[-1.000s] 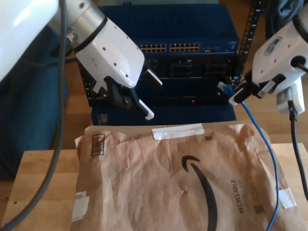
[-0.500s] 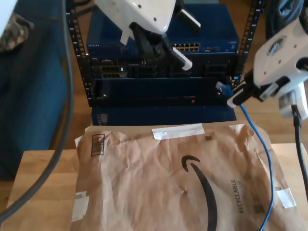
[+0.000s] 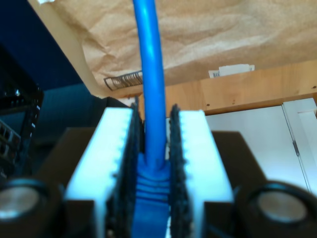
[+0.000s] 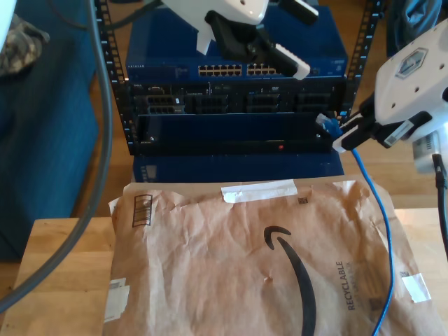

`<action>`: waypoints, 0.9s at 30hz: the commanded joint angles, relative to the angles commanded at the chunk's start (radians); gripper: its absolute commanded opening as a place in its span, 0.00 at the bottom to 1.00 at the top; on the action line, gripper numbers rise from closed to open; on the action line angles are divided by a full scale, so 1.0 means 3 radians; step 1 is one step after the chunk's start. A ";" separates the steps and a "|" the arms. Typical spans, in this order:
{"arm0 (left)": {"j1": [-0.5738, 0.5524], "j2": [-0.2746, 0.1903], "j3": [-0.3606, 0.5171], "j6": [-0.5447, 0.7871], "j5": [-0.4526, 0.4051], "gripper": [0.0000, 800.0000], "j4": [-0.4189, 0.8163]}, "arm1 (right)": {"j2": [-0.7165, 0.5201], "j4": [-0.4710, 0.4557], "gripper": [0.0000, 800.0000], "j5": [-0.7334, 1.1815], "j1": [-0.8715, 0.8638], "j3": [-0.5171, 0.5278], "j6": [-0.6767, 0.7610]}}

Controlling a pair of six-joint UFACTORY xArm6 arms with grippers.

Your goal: Grab the cable and plug it in

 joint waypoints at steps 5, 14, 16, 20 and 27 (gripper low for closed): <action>0.0000 -0.0020 0.0005 -0.0005 0.0046 0.99 -0.0010 | -0.0005 0.0066 0.03 -0.0010 0.0010 -0.0020 0.0000; 0.0000 -0.0020 0.0020 0.0000 0.0056 0.99 -0.0010 | 0.0000 0.0189 0.03 -0.0010 0.0010 -0.0230 0.0005; 0.0000 -0.0020 0.0020 0.0000 0.0056 0.99 -0.0010 | 0.0005 0.0189 0.03 -0.0010 0.0010 -0.0286 0.0005; 0.0000 -0.0015 0.0020 0.0000 0.0056 0.99 -0.0005 | 0.0005 0.0194 0.03 -0.0005 0.0010 -0.0358 0.0005; 0.0005 -0.0015 0.0020 -0.0005 0.0036 0.99 -0.0005 | -0.0031 0.0292 0.03 0.0000 0.0010 -0.0384 0.0010</action>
